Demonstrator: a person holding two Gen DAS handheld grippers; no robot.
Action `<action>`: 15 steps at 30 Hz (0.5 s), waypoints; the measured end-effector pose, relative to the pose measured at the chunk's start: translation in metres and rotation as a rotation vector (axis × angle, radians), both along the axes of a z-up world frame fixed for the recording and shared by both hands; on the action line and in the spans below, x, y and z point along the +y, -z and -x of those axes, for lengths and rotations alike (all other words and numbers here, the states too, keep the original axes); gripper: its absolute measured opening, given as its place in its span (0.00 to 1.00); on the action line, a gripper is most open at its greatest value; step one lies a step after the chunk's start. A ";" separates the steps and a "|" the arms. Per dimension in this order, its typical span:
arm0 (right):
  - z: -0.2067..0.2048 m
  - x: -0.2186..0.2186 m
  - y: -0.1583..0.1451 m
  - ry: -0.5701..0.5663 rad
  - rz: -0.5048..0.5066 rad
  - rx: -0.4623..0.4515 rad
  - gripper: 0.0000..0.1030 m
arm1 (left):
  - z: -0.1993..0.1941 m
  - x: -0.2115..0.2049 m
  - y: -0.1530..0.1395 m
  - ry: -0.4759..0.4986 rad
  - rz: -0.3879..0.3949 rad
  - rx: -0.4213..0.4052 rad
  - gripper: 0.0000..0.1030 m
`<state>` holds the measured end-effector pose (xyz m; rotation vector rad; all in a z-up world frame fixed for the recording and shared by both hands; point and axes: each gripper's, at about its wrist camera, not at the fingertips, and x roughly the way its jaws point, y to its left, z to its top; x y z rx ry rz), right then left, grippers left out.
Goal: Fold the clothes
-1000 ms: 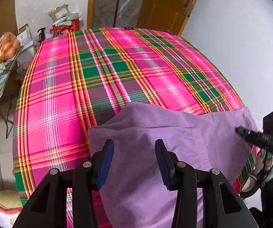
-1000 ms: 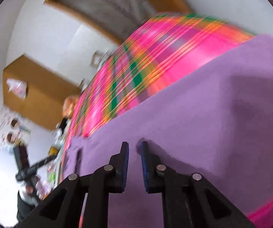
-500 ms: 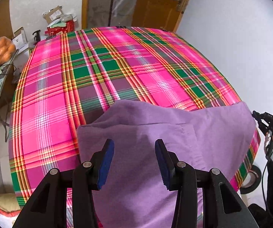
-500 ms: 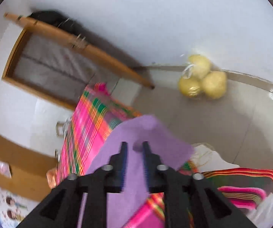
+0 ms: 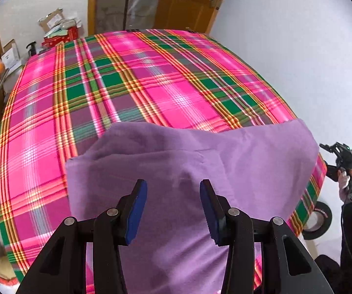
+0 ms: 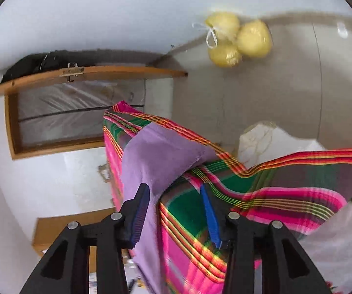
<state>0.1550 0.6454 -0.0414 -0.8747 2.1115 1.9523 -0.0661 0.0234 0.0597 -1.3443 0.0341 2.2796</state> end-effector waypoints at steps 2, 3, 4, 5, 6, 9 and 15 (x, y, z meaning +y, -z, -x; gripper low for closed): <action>0.009 0.003 0.008 -0.006 0.041 0.019 0.45 | -0.003 0.005 0.000 0.009 0.001 -0.001 0.45; 0.014 0.004 0.013 -0.012 0.061 0.024 0.45 | -0.005 0.007 0.000 0.015 0.001 0.000 0.45; 0.020 0.005 0.017 -0.017 0.081 0.028 0.45 | -0.006 0.008 0.000 0.020 0.001 0.002 0.45; 0.025 0.006 0.020 -0.017 0.094 0.035 0.46 | -0.008 0.010 -0.001 0.025 0.001 0.004 0.46; 0.029 0.007 0.023 -0.016 0.107 0.042 0.46 | -0.009 0.011 -0.001 0.027 0.004 0.007 0.46; 0.044 0.007 0.035 -0.009 0.148 0.067 0.47 | -0.010 0.013 0.000 0.032 0.006 0.006 0.46; 0.059 0.004 0.028 0.038 0.071 0.129 0.30 | -0.009 0.016 0.004 0.032 0.011 -0.006 0.46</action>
